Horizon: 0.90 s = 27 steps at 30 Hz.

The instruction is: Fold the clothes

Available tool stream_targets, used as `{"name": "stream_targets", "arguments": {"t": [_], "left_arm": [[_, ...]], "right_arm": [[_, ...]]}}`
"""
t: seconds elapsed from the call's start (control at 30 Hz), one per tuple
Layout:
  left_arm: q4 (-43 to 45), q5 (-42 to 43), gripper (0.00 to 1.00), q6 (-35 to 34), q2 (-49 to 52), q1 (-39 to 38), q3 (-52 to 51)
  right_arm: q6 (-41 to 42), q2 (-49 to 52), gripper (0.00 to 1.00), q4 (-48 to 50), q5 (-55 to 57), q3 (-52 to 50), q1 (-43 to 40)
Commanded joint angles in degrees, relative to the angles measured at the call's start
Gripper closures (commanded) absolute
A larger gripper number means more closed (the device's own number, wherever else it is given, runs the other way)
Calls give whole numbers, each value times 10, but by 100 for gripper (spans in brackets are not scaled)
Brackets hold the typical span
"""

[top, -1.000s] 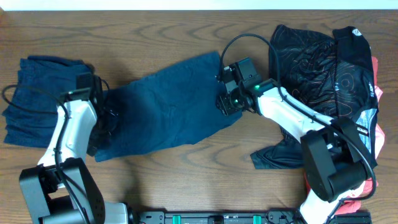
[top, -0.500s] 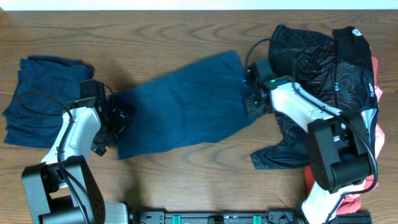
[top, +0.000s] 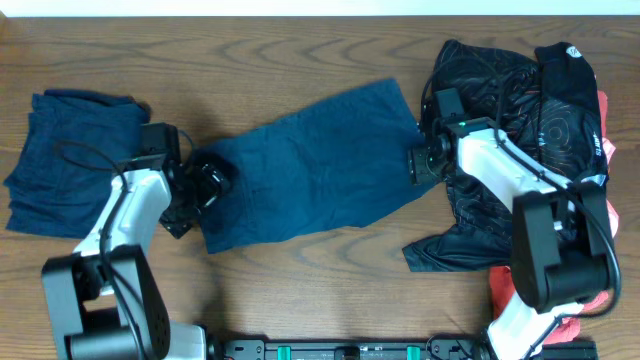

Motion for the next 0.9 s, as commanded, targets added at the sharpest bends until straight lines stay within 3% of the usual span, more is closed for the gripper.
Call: {"name": "stream_targets", "arguments": {"t": [0.0, 0.03, 0.13, 0.2, 0.23, 0.3, 0.43, 0.63, 0.87], "left_arm": [[5, 10, 1, 9, 35, -14, -1], [9, 10, 1, 10, 44, -17, -1], [16, 9, 26, 10, 63, -26, -1], [17, 10, 49, 21, 66, -26, -1], [15, 10, 68, 35, 66, -26, -1], [1, 10, 94, 60, 62, -26, 6], [-68, 9, 94, 107, 41, -26, 48], [-196, 9, 94, 111, -22, -26, 151], [-273, 40, 94, 110, -103, -26, 237]], "right_arm": [[-9, -64, 32, 4, -20, 3, 0], [-16, -78, 34, 6, -40, 3, 0], [-26, -102, 38, 10, -108, 3, 0], [-26, -104, 40, 12, -167, 3, 1], [-26, -103, 42, 13, -198, 3, 2], [-26, -95, 47, 15, -242, 2, 10], [-26, -71, 53, 16, -261, 2, 49], [-26, 0, 55, 49, -286, 2, 140], [11, 106, 56, 184, -342, 2, 264]]}}
